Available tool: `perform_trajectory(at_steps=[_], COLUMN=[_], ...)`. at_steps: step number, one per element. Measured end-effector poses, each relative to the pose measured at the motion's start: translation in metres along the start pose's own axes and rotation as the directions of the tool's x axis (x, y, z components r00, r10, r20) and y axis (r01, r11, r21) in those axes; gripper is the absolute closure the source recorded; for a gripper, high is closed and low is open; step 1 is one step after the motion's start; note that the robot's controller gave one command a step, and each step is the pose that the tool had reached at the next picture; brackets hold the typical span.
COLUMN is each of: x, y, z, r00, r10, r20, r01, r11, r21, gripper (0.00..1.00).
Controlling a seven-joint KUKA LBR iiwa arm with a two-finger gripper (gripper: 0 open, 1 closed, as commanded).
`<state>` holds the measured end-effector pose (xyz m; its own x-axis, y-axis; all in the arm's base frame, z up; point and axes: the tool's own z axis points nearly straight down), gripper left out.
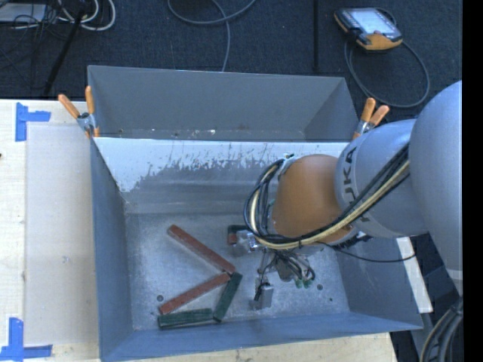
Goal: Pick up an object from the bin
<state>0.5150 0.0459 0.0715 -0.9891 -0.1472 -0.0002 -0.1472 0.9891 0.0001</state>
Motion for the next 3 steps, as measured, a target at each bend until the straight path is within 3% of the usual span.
perform_trajectory(at_steps=[1, 2, 3], x=[-0.046, -0.046, -0.065], y=[0.060, 0.060, 0.085], z=[0.002, 0.002, -0.047], r00=[0.944, 0.944, 0.991], r10=[-0.329, -0.329, -0.133], r20=[0.001, 0.001, 0.004], r01=[0.329, 0.329, 0.133], r11=[0.944, 0.944, 0.991], r21=[-0.001, -0.001, -0.001], gripper=[1.00, 1.00, 0.00])
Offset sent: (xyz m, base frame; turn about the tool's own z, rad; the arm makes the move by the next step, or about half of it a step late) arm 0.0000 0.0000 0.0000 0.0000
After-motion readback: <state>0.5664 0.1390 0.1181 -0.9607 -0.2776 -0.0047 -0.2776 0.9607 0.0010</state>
